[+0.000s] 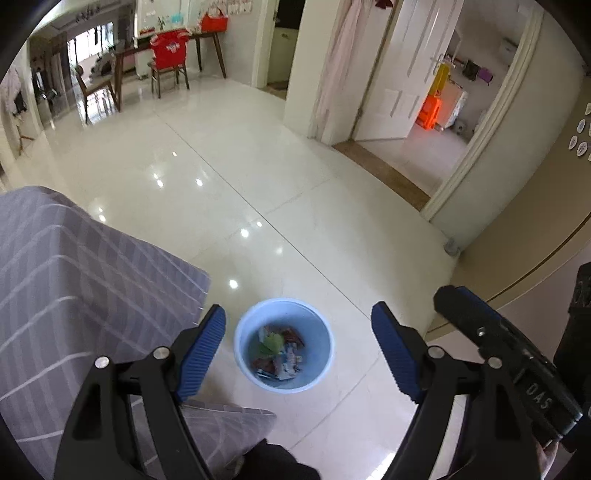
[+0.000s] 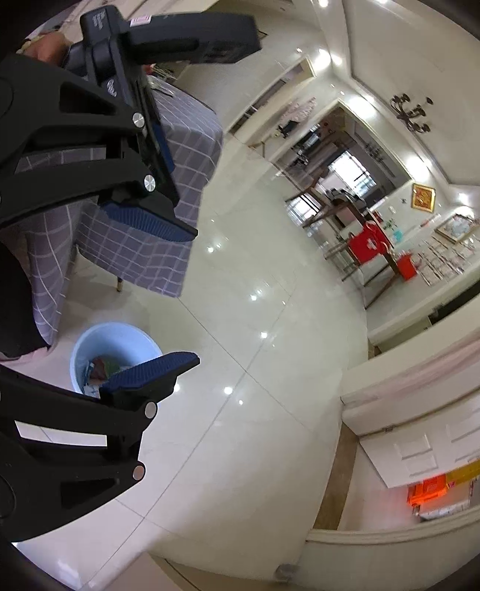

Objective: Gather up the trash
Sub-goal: 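Move both open tools back over the rug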

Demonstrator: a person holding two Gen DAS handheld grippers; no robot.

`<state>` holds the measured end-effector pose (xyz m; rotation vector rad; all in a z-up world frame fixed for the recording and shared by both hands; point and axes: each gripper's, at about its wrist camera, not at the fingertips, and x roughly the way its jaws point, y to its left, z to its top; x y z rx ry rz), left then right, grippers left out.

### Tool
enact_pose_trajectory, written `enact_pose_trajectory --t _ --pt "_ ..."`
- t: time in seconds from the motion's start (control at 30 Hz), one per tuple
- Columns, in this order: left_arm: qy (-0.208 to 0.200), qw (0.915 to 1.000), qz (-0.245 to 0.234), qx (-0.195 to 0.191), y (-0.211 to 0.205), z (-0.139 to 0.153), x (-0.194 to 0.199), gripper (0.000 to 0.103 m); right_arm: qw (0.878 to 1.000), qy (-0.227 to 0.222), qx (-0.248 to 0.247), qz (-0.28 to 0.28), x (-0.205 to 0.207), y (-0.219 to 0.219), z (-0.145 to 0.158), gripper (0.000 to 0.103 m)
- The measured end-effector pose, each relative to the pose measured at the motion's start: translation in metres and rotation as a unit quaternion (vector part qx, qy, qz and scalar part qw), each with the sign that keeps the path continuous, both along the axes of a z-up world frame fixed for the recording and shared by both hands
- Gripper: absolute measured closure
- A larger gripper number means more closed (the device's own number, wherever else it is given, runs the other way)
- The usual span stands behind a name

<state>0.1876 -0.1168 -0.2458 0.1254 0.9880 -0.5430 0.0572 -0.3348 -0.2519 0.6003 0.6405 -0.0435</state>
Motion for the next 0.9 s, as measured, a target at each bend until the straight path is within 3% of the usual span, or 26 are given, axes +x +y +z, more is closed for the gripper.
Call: enact_pose_trajectory --t 0.3,0.5,0.73,0.9 --pt "-0.054 0.9958 0.074 0.004 0.095 0.051 -0.020 0.023 0.996 -0.027 -0.017 0.086 0.009 0.073 0.039 0.041" --pt "-0.079 0.9847 0.155 0.000 0.191 0.074 -0.030 0.023 0.983 -0.040 -0.039 0.174 0.030 0.156 0.064 0.041" --pt "-0.056 0.9614 0.269 -0.008 0.308 0.066 -0.020 0.024 0.956 -0.021 -0.084 0.282 0.068 0.266 0.070 0.041" --pt "-0.040 0.9523 0.301 -0.026 0.353 0.055 -0.025 0.024 0.929 0.004 -0.130 0.346 0.105 0.340 0.060 0.041"
